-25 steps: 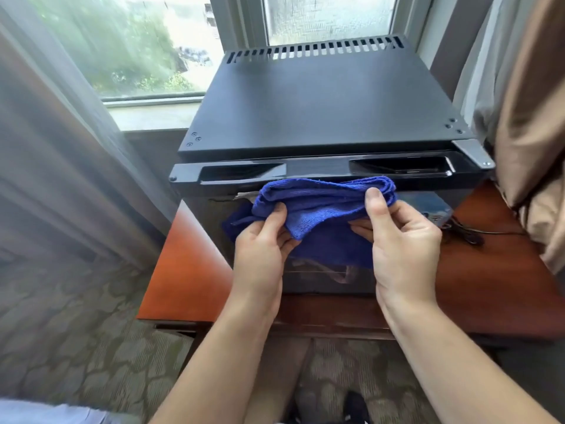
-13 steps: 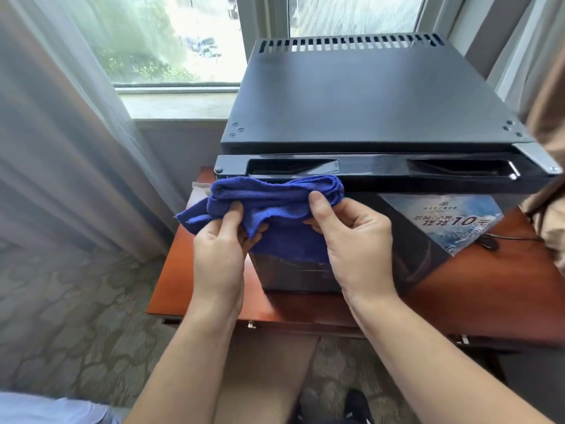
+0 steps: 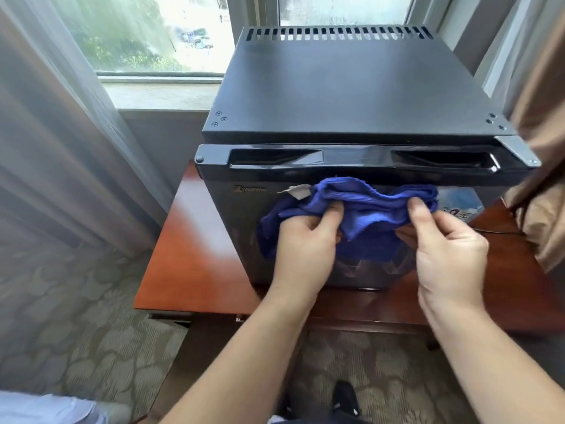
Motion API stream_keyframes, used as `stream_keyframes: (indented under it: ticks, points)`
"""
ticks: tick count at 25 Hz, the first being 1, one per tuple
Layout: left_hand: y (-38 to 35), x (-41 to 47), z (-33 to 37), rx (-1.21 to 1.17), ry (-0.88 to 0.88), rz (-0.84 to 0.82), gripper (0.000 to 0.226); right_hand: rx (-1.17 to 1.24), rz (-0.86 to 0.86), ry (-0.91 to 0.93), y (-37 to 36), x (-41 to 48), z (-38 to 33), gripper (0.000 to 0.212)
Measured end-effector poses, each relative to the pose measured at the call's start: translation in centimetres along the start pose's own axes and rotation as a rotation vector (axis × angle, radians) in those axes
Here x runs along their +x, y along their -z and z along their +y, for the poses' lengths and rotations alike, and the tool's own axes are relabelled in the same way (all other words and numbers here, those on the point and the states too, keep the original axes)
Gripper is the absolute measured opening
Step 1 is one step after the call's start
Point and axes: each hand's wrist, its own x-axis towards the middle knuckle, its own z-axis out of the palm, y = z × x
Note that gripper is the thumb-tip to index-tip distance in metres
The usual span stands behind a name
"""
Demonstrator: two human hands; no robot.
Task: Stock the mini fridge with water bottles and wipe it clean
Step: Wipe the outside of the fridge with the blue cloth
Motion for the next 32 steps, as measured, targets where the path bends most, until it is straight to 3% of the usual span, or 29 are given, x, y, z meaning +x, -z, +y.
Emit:
stream_keyframes:
  ticks: [8, 10, 13, 14, 24, 28, 32]
  points:
    - [-4.5, -0.4, -1.5, 0.078, 0.077, -0.111, 0.029, 0.032, 0.137, 0.011, 4.4, 2.3, 1.1, 0.026]
    - [-3.7, -0.2, -2.3, 0.074, 0.082, -0.081, 0.04, 0.03, 0.137, -0.001, 3.9, 1.9, 1.5, 0.027]
    - [-1.2, 0.3, -3.3, 0.075, 0.084, -0.018, 0.081, 0.052, 0.099, -0.045, 2.3, 0.7, 2.3, 0.03]
    - [-0.2, 0.5, -3.8, 0.074, 0.079, -0.007, 0.086, 0.037, 0.082, -0.051, 1.7, 0.3, 2.6, 0.032]
    - [10.7, 1.8, -2.7, 0.012, -0.01, 0.261, 0.027, -0.048, -0.229, -0.039, -7.5, -4.5, 4.1, 0.032]
    - [12.5, 2.3, -3.6, 0.03, -0.013, 0.258, 0.028, -0.053, -0.294, -0.031, -8.4, -5.2, 4.7, 0.033]
    - [12.7, 2.6, -5.6, 0.055, 0.019, 0.259, 0.046, -0.108, -0.313, -0.056, -8.0, -5.1, 6.1, 0.044]
